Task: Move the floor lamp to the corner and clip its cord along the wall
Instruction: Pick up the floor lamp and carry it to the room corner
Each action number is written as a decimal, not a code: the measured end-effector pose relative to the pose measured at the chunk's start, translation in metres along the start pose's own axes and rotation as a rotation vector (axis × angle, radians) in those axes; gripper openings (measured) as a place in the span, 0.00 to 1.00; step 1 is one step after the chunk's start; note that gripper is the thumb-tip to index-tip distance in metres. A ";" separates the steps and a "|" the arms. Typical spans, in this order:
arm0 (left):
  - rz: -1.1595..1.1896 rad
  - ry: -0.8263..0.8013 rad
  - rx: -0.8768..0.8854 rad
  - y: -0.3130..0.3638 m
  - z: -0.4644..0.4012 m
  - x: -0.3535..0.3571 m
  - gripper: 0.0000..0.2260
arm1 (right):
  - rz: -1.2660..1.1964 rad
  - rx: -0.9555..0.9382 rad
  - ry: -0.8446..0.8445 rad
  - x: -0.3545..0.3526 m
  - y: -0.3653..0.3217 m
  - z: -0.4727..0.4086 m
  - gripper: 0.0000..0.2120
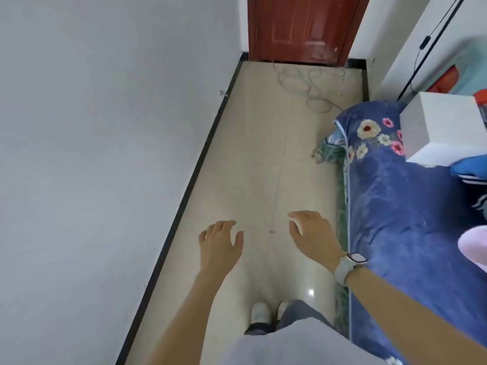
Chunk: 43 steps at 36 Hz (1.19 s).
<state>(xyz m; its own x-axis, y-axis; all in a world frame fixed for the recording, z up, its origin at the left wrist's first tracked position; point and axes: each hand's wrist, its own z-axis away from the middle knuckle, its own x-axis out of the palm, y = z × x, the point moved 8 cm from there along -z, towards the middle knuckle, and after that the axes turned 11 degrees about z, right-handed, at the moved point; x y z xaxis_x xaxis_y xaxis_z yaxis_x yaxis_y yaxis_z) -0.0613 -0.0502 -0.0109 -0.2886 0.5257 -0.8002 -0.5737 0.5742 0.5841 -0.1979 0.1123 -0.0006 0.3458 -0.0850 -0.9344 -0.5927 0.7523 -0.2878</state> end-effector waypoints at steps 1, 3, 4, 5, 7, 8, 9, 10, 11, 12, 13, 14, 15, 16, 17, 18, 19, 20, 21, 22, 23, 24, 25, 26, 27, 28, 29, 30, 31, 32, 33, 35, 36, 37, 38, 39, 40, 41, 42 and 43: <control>0.009 -0.041 -0.016 -0.002 -0.005 0.008 0.15 | -0.021 0.019 -0.006 0.004 0.005 -0.001 0.16; 0.004 -0.084 -0.020 0.000 -0.015 0.022 0.16 | -0.041 0.042 -0.015 0.012 0.017 -0.005 0.16; 0.003 -0.108 -0.025 0.003 -0.022 0.027 0.16 | -0.044 0.060 -0.041 0.015 0.023 -0.008 0.16; 0.006 -0.128 -0.019 0.008 -0.029 0.033 0.16 | -0.054 0.084 -0.055 0.018 0.032 -0.012 0.16; 0.004 -0.149 0.013 0.021 -0.047 0.043 0.16 | -0.081 0.128 -0.056 0.018 0.049 -0.025 0.15; 0.002 -0.149 0.035 0.028 -0.059 0.047 0.16 | -0.099 0.148 -0.047 0.014 0.056 -0.032 0.15; -0.008 -0.155 0.042 0.035 -0.072 0.051 0.16 | -0.111 0.172 -0.049 0.013 0.066 -0.041 0.15; -0.011 -0.158 0.050 0.043 -0.086 0.056 0.16 | -0.116 0.189 -0.046 0.011 0.074 -0.051 0.14; -0.014 -0.167 0.051 0.051 -0.100 0.061 0.16 | -0.112 0.205 -0.045 0.009 0.083 -0.061 0.13; -0.018 -0.173 0.056 0.060 -0.115 0.067 0.16 | -0.106 0.219 -0.042 0.006 0.093 -0.073 0.13; -0.026 -0.180 0.062 0.070 -0.132 0.073 0.16 | -0.097 0.233 -0.042 0.003 0.105 -0.087 0.12; -0.035 -0.185 0.073 0.080 -0.150 0.080 0.16 | -0.094 0.243 -0.042 -0.002 0.116 -0.103 0.12; -0.046 -0.192 0.080 0.091 -0.170 0.087 0.16 | -0.095 0.249 -0.044 -0.007 0.128 -0.120 0.12; -0.056 -0.195 0.090 0.103 -0.191 0.093 0.16 | -0.102 0.253 -0.048 -0.013 0.139 -0.139 0.13; -0.067 -0.199 0.098 0.116 -0.212 0.099 0.16 | -0.109 0.258 -0.053 -0.020 0.152 -0.158 0.13; -0.077 -0.204 0.106 0.130 -0.234 0.106 0.16 | -0.113 0.259 -0.058 -0.027 0.164 -0.178 0.13; -0.084 -0.212 0.107 0.144 -0.255 0.112 0.16 | -0.113 0.256 -0.063 -0.035 0.176 -0.198 0.14; -0.085 -0.220 0.108 0.160 -0.277 0.118 0.16 | -0.111 0.249 -0.067 -0.046 0.188 -0.219 0.14; -0.084 -0.229 0.109 0.176 -0.297 0.123 0.17 | -0.106 0.244 -0.076 -0.056 0.200 -0.238 0.14; -0.082 -0.235 0.116 0.194 -0.317 0.127 0.17 | -0.101 0.239 -0.084 -0.068 0.211 -0.257 0.16; -0.078 -0.241 0.127 0.211 -0.335 0.130 0.17 | -0.099 0.234 -0.087 -0.081 0.222 -0.274 0.17; -0.074 -0.239 0.142 0.228 -0.353 0.131 0.17 | -0.097 0.231 -0.082 -0.094 0.233 -0.292 0.17; -0.069 -0.234 0.158 0.245 -0.371 0.133 0.17 | -0.095 0.229 -0.076 -0.107 0.244 -0.309 0.18; -0.064 -0.228 0.173 0.261 -0.389 0.134 0.16 | -0.095 0.230 -0.069 -0.119 0.255 -0.325 0.18; -0.061 -0.226 0.183 0.276 -0.406 0.134 0.16 | -0.095 0.231 -0.063 -0.130 0.265 -0.340 0.17; -0.062 -0.227 0.191 0.289 -0.422 0.135 0.16 | -0.095 0.233 -0.058 -0.140 0.275 -0.354 0.17; -0.063 -0.230 0.196 0.301 -0.437 0.137 0.16 | -0.096 0.237 -0.052 -0.149 0.283 -0.367 0.16; -0.064 -0.235 0.201 0.312 -0.452 0.139 0.16 | -0.100 0.246 -0.044 -0.158 0.292 -0.379 0.15; -0.064 -0.241 0.205 0.322 -0.467 0.141 0.16 | -0.109 0.261 -0.032 -0.166 0.301 -0.392 0.15; -0.064 -0.250 0.209 0.332 -0.482 0.145 0.16 | -0.120 0.278 -0.019 -0.172 0.310 -0.405 0.15; -0.063 -0.259 0.215 0.341 -0.496 0.150 0.16 | -0.130 0.294 -0.004 -0.178 0.319 -0.417 0.14; -0.072 -0.286 0.226 0.358 -0.525 0.161 0.16 | -0.150 0.322 0.020 -0.187 0.337 -0.442 0.13; -0.077 -0.301 0.233 0.366 -0.540 0.167 0.16 | -0.167 0.337 0.024 -0.190 0.346 -0.454 0.13; -0.079 -0.312 0.238 0.372 -0.550 0.172 0.16 | -0.188 0.350 0.029 -0.191 0.354 -0.462 0.13; -0.082 -0.324 0.251 0.381 -0.568 0.180 0.16 | -0.204 0.372 0.042 -0.194 0.365 -0.477 0.13; -0.083 -0.336 0.261 0.388 -0.582 0.186 0.16 | -0.210 0.388 0.048 -0.195 0.375 -0.488 0.12; -0.086 -0.344 0.273 0.394 -0.596 0.193 0.16 | -0.207 0.403 0.046 -0.195 0.384 -0.499 0.12; -0.084 -0.354 0.289 0.404 -0.615 0.202 0.16 | -0.209 0.427 0.042 -0.196 0.397 -0.513 0.12; -0.082 -0.366 0.307 0.413 -0.636 0.212 0.16 | -0.217 0.453 0.043 -0.197 0.410 -0.529 0.12; -0.076 -0.381 0.323 0.424 -0.655 0.220 0.16 | -0.231 0.477 0.043 -0.199 0.422 -0.545 0.11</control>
<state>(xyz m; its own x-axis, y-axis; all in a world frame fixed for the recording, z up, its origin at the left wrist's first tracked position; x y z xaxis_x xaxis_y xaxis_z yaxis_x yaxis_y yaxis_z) -0.8697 -0.1023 -0.0285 0.0796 0.6317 -0.7711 -0.2986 0.7532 0.5862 -0.9133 0.0910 -0.0502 0.3924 -0.3022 -0.8687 -0.1049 0.9236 -0.3687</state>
